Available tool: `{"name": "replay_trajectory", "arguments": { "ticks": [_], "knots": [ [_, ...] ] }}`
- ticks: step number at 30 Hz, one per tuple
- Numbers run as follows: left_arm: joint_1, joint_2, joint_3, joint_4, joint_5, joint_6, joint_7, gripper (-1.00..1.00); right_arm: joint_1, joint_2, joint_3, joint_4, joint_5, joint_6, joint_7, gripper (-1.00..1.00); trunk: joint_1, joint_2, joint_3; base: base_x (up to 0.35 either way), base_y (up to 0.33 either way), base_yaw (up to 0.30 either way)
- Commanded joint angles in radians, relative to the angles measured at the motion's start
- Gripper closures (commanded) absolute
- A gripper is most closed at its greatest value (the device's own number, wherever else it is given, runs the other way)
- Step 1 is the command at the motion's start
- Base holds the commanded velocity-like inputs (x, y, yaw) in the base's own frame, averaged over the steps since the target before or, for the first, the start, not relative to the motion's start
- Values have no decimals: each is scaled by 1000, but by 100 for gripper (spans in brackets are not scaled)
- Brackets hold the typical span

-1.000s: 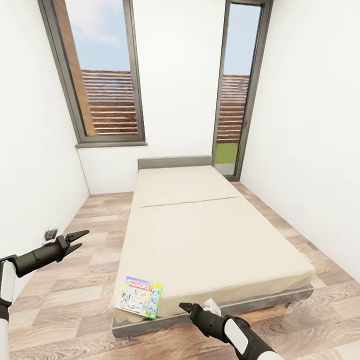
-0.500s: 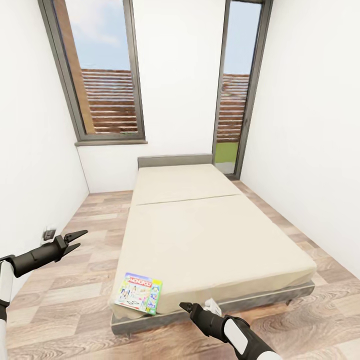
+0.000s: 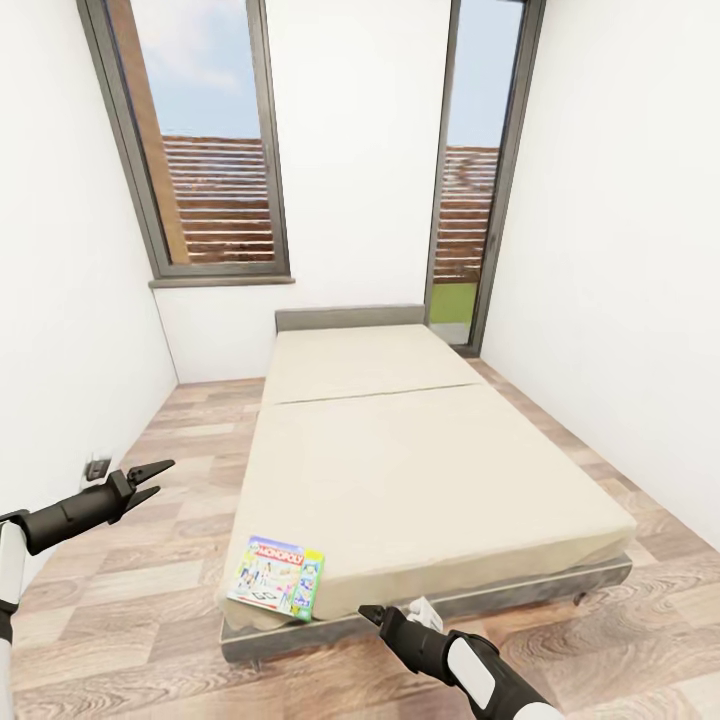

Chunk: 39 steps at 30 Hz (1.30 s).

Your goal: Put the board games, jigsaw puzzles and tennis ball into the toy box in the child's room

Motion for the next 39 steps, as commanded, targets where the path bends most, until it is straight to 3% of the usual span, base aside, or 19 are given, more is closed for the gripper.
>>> {"name": "replay_trajectory", "arguments": {
  "ticks": [1,39],
  "knots": [
    [-1,0,1,0,2,6,-2,-100,0,0,0,-1,-7,5,0,-100,4,-8,-4,0,0,0],
    [-1,3,1,0,4,6,-2,-100,0,0,2,-4,-9,8,5,-100,149,-274,-123,0,0,0]
  ]
}}
